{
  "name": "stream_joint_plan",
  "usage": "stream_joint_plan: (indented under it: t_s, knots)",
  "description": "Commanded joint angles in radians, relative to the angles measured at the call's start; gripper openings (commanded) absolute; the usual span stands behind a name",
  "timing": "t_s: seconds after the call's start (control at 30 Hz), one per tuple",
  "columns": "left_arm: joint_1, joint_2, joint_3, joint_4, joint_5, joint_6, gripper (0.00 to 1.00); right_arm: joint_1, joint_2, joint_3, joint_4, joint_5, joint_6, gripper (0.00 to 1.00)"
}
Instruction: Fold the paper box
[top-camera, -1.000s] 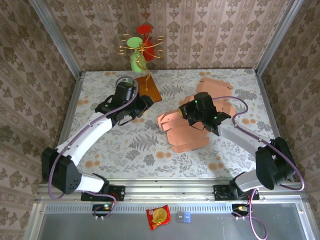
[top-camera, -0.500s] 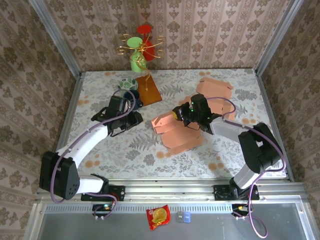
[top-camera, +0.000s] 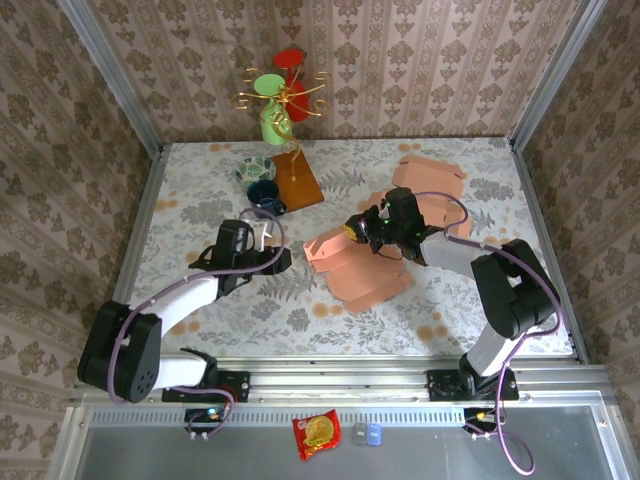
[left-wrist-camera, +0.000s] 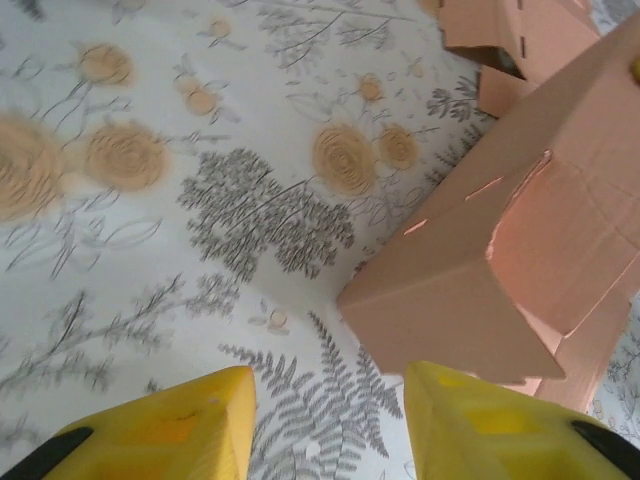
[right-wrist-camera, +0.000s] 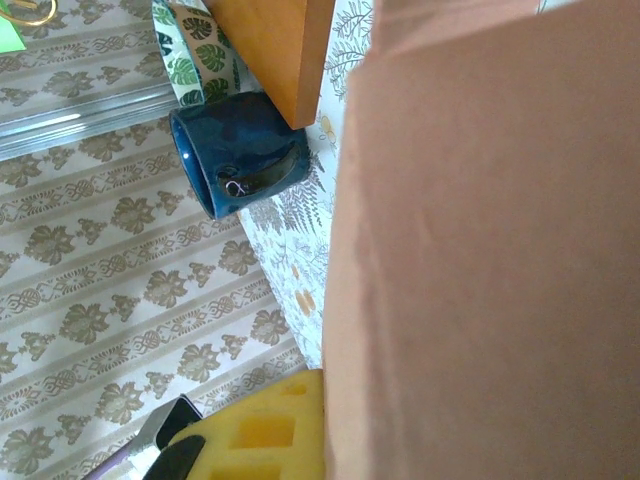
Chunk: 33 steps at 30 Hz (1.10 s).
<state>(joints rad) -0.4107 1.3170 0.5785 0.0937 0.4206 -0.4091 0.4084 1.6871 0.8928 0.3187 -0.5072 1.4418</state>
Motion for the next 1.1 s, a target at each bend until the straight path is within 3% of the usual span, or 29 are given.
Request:
stream_joint_plan:
  t_s: [0.0,0.6,1.07]
  knots:
    - [0.0,0.052,-0.004,0.145,0.07,0.1,0.45,-0.003,0.021,0.013,0.017,-0.034,-0.024,0.0]
    - [-0.151,0.188,0.092,0.146,0.07,0.265,0.43,-0.003,0.021,0.0,0.043,-0.034,0.005,0.0]
    - [-0.218,0.223,0.087,0.188,-0.035,0.221,0.35,0.004,0.022,-0.04,0.128,-0.008,-0.001,0.0]
